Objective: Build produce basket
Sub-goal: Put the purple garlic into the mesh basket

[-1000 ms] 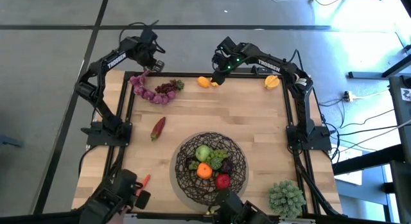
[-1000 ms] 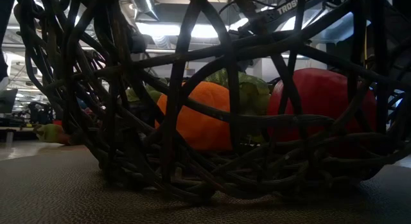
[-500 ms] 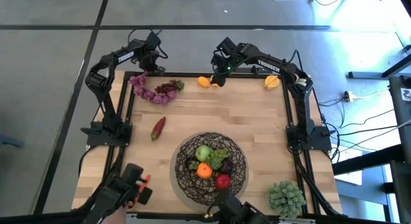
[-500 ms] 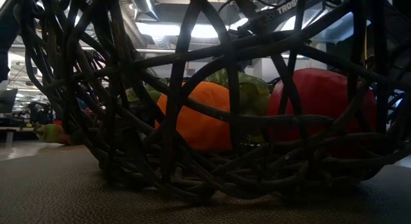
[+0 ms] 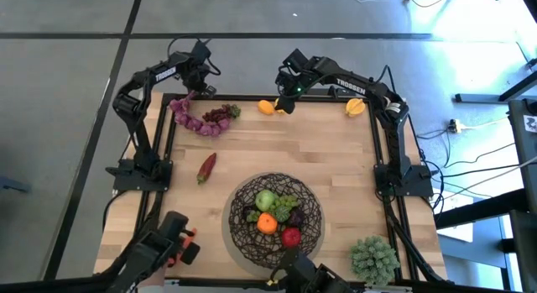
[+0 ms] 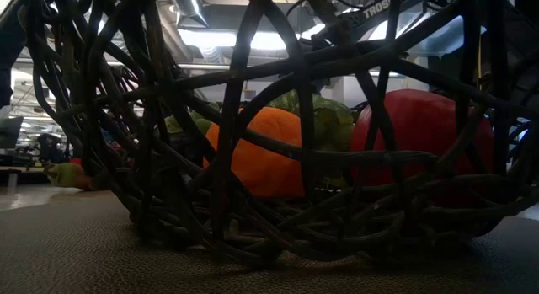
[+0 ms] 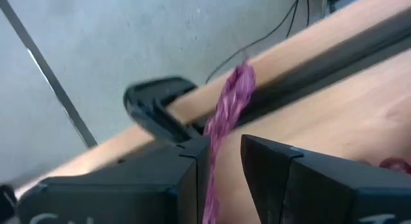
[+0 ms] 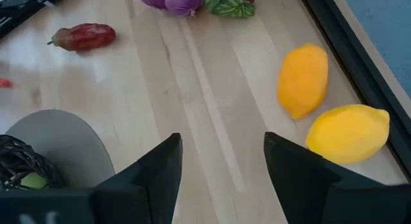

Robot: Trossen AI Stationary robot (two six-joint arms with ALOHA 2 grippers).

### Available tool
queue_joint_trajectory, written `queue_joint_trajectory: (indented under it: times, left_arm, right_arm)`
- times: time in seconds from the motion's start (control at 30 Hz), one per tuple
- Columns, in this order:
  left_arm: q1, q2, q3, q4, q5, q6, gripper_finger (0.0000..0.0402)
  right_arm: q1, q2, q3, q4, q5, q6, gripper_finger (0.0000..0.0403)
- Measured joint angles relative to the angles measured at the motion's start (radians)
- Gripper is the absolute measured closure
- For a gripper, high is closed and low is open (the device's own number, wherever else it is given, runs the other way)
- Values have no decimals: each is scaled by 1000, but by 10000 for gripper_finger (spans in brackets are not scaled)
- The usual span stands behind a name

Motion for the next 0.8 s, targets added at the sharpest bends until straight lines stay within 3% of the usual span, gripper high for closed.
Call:
queue_joint_trajectory:
  times: [0.8]
  left_arm:
    - [-9, 93, 0, 42, -20, 80, 325]
  right_arm:
    - [0, 0, 0, 0, 0, -1, 192]
